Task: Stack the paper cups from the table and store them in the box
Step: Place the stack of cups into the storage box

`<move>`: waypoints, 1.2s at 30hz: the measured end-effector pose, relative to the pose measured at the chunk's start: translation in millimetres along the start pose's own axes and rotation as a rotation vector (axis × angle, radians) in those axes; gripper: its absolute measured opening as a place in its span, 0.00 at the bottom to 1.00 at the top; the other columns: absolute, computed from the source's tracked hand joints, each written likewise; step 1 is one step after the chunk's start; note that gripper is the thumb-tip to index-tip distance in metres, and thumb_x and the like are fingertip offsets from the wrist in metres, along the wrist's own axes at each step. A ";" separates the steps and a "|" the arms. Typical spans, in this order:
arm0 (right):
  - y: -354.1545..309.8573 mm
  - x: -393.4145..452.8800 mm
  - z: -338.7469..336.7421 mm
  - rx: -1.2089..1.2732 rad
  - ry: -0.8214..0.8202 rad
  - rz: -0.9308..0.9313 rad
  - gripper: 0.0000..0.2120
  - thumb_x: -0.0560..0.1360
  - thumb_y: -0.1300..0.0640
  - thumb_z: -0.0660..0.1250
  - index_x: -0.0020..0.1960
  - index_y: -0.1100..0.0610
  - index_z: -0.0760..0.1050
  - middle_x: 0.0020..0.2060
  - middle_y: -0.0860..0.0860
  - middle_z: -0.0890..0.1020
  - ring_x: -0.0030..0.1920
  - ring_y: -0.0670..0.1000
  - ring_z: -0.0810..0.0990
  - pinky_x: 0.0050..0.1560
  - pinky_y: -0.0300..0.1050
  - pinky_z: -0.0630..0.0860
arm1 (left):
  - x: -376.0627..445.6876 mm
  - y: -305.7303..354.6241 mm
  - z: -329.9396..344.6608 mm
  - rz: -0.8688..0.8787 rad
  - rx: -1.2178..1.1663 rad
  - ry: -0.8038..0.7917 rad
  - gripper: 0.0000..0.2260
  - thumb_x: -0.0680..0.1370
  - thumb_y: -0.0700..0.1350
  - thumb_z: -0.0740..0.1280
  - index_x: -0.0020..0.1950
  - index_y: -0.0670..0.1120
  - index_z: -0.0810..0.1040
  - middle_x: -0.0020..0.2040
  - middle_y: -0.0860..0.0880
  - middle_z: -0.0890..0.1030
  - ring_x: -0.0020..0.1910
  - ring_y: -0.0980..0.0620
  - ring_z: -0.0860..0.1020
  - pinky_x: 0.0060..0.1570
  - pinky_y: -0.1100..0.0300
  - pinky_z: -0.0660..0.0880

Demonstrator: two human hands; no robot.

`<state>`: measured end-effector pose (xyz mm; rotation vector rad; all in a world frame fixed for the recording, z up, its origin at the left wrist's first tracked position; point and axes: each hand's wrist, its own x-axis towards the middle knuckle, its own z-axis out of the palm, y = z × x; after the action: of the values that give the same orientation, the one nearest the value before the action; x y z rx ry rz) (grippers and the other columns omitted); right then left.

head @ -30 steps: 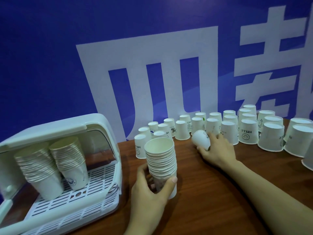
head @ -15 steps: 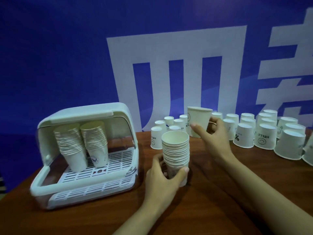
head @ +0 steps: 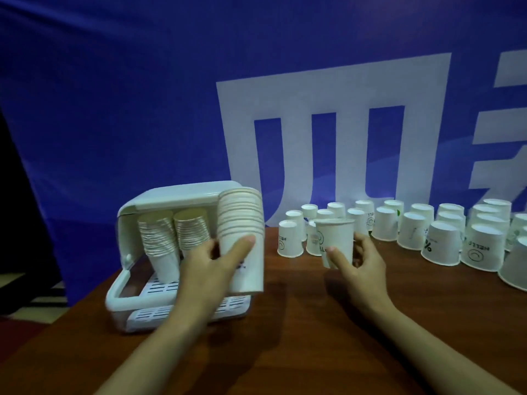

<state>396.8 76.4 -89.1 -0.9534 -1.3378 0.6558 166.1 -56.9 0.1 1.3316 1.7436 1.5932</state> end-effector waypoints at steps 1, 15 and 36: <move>0.3 -1.0 1.2 -0.004 -0.005 -0.015 0.23 0.72 0.46 0.77 0.63 0.50 0.75 0.55 0.45 0.83 0.54 0.45 0.82 0.53 0.48 0.81 | 6.6 6.3 -15.2 -0.087 0.018 -0.032 0.22 0.71 0.64 0.77 0.47 0.45 0.86 0.38 0.48 0.88 0.39 0.47 0.86 0.39 0.55 0.81; 11.0 -3.8 -4.1 -0.038 -0.059 -0.009 0.21 0.71 0.53 0.79 0.61 0.52 0.78 0.52 0.46 0.85 0.50 0.37 0.82 0.47 0.36 0.75 | 86.8 -24.1 -17.1 -0.369 0.088 -0.131 0.19 0.73 0.51 0.78 0.57 0.40 0.82 0.44 0.42 0.89 0.43 0.43 0.88 0.44 0.50 0.85; 10.2 -6.3 -0.4 -0.111 -0.162 -0.045 0.17 0.71 0.56 0.79 0.55 0.49 0.77 0.48 0.42 0.83 0.49 0.35 0.80 0.42 0.28 0.74 | 115.5 -51.6 0.7 -0.266 0.766 -0.113 0.28 0.66 0.64 0.82 0.55 0.46 0.83 0.52 0.49 0.86 0.50 0.47 0.83 0.44 0.56 0.77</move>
<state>397.5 76.0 -101.1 -0.9726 -1.5486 0.6405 96.5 47.5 -15.2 1.3686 2.4476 0.6949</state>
